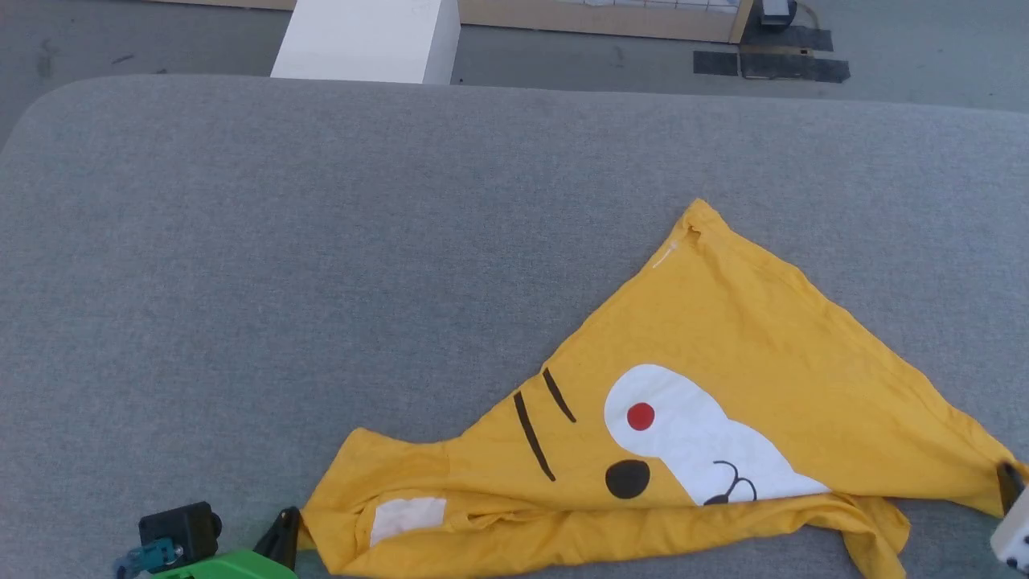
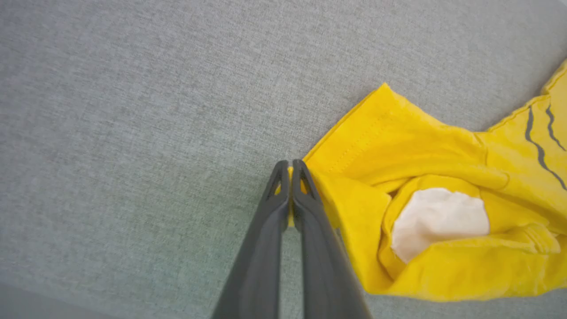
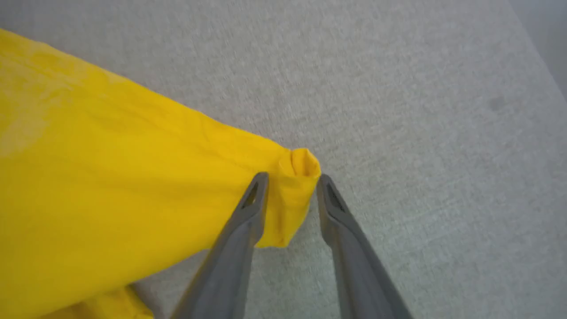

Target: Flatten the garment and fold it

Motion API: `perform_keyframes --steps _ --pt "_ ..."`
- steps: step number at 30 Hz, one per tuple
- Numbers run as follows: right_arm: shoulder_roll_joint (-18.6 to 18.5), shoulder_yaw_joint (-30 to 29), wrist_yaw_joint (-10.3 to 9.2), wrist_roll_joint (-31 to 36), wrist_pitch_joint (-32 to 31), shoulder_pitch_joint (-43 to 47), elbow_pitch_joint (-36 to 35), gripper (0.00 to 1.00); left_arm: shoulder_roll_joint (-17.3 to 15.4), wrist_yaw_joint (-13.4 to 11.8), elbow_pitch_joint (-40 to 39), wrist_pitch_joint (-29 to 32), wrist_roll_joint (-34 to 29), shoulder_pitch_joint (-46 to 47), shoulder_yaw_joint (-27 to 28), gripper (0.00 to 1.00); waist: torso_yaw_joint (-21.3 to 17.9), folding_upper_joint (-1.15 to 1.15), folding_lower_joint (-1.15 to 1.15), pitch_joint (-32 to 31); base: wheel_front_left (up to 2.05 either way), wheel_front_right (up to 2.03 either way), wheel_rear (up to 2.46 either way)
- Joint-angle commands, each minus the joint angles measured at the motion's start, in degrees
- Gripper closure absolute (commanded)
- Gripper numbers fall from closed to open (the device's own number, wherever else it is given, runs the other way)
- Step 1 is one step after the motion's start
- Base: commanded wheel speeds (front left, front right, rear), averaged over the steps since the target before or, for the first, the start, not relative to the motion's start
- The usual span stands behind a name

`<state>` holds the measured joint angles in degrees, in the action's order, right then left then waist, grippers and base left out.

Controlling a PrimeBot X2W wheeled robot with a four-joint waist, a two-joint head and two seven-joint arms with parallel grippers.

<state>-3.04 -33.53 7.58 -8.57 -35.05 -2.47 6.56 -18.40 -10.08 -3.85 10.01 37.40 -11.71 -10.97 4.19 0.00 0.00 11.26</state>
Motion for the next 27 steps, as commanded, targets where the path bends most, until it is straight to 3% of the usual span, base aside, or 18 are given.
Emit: perform_keyframes --steps 1,8,15,20,27 --pt "0.15 1.07 -0.09 0.36 3.05 -0.57 -1.54 0.0 -0.51 -0.09 -0.17 0.25 0.04 -0.12 -0.19 1.0 0.29 0.0 0.0 -0.14 0.0 0.0 0.0" --pt "-0.17 11.49 -0.09 2.19 21.88 -7.06 -6.42 0.0 -0.43 0.17 -0.17 0.45 0.15 0.63 -0.78 1.0 1.78 0.0 0.0 0.17 0.0 0.0 0.0" --pt "-8.41 28.58 -0.09 2.12 31.76 -17.57 1.28 0.0 -0.34 0.98 0.36 0.12 0.2 2.45 -1.34 1.0 3.91 0.0 0.0 2.51 0.0 0.0 0.0" --pt "-12.3 36.84 -0.09 -0.24 28.17 -26.7 11.67 0.0 0.41 1.74 1.1 -0.45 0.29 4.31 -2.11 1.0 6.24 0.0 0.0 4.95 0.0 0.0 0.0" --pt "-13.36 41.08 -0.09 -1.87 12.64 -37.71 24.41 0.0 1.76 2.72 3.06 -1.45 0.32 6.65 -3.38 1.0 9.44 0.0 0.0 8.13 0.0 0.0 0.0"
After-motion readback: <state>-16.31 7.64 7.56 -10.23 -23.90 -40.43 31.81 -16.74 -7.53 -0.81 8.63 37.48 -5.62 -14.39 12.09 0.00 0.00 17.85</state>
